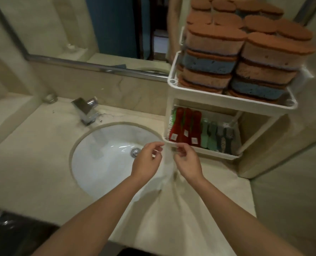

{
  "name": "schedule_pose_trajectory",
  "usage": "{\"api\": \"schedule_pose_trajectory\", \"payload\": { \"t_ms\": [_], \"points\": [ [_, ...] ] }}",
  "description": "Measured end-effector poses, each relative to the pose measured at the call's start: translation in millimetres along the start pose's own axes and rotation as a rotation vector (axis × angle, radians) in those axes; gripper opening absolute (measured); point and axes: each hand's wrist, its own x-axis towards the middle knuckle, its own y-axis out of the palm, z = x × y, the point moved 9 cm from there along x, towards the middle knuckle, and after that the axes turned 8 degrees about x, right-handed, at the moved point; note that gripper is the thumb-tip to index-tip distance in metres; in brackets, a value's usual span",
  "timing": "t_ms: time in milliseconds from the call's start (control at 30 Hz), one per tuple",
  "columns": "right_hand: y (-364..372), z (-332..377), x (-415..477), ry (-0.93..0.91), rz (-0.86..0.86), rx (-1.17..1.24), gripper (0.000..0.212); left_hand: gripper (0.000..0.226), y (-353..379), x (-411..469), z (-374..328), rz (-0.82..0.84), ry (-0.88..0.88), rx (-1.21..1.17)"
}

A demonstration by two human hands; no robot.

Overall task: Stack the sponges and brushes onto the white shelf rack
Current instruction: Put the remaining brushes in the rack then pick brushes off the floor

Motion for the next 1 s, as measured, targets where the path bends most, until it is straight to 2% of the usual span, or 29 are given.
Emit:
{"api": "schedule_pose_trajectory", "payload": {
  "t_ms": [367, 533, 700, 833, 1000],
  "points": [
    [187.3, 37.8, -84.1, -0.087, 0.514, -0.043, 0.032, 0.035, -124.4, -122.8, 139.1, -0.381, -0.363, -0.073],
    [270.3, 48.8, -144.2, -0.121, 0.747, -0.087, 0.033, 0.040, -173.2, -195.2, 193.1, -0.592, -0.504, -0.186],
    [346.6, 58.9, -221.6, -0.169, 0.937, -0.124, 0.029, 0.033, -218.1, -289.3, 241.8, -0.742, -0.650, -0.176],
    [399.9, 71.7, -295.4, -0.237, 1.053, -0.130, 0.032, 0.032, -250.4, -370.1, 279.0, -0.828, -0.757, -0.189],
    [460.5, 74.5, -398.1, -0.229, 1.183, -0.184, 0.033, 0.031, -289.4, -473.3, 321.7, -0.871, -0.882, -0.184]
  ]
}}
